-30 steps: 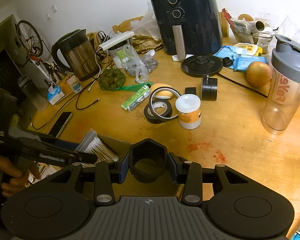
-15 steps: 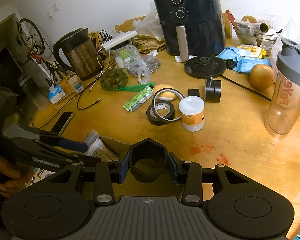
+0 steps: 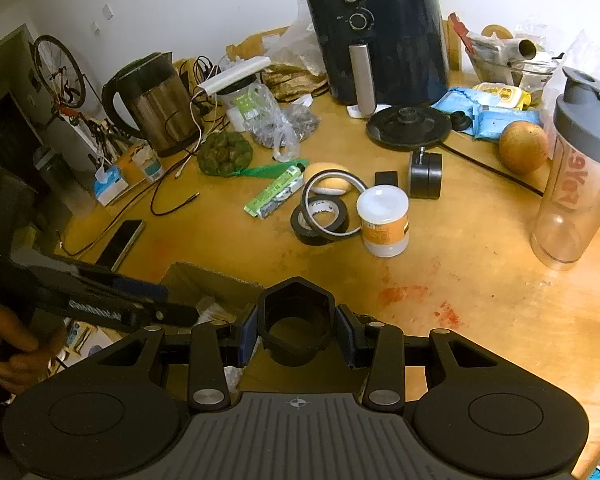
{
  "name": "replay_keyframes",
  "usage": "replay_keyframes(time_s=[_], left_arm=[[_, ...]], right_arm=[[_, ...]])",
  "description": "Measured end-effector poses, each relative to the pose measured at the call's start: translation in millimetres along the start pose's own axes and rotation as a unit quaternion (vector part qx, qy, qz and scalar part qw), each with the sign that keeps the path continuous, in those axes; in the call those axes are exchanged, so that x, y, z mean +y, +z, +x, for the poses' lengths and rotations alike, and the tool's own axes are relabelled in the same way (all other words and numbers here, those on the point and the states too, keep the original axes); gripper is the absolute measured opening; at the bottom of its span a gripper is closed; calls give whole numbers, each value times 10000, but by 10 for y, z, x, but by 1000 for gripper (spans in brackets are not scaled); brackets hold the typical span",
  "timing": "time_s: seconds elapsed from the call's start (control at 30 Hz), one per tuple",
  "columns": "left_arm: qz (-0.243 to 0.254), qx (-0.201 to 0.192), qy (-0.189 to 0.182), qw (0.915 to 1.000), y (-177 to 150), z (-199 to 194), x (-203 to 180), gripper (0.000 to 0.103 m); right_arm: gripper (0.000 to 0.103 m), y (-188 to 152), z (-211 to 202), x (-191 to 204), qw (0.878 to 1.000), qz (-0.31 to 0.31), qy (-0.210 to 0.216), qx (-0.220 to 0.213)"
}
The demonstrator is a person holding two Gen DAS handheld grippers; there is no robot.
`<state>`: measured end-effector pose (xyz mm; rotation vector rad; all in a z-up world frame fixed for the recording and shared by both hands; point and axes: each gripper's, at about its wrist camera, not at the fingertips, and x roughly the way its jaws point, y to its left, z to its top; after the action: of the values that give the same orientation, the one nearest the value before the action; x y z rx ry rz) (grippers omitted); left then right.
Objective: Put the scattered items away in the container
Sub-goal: 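Lower the black hexagonal cup into the cardboard box and open the right gripper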
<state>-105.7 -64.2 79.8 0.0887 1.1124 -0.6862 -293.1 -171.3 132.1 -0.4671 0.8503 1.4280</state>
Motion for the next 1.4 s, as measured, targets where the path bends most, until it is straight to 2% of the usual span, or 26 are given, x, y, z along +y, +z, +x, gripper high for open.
replay_keyframes(time_s=[0.13,0.23,0.53,0.67,0.87,1.07,1.13,1.27,1.4], left_arm=[[138,-262,188,9994,59,-112,-21,66],[-16,-365,228,9991,99,-160,25,66],[-134,-406,281,9987,141,-194,119,66],[-157,-392,282,9987,145,-188,141,66],[-159,-381,286,9987,147,-181,147,66],[-202,-406,319,9985,175,-172,177,66],[-213,-415,332,9984,196,-166,180,66],[-204,-445,346,9982,227,-166,183,66],[-168,-497,345,9980,259,-170,172,66]], right_arm=[[44,-32,77,18,9999,-82,-74,87],[44,-61,167,27,9994,-205,-197,181],[44,-156,480,77,9934,-836,-569,535],[44,-189,613,126,9878,-1187,-760,663],[44,-253,740,289,9710,-1960,-1133,775],[61,-246,648,290,9733,-1918,-1027,736],[69,-231,561,281,9780,-1776,-900,617],[92,-175,402,268,9855,-1451,-814,323],[102,-82,292,209,9891,-1159,-902,83]])
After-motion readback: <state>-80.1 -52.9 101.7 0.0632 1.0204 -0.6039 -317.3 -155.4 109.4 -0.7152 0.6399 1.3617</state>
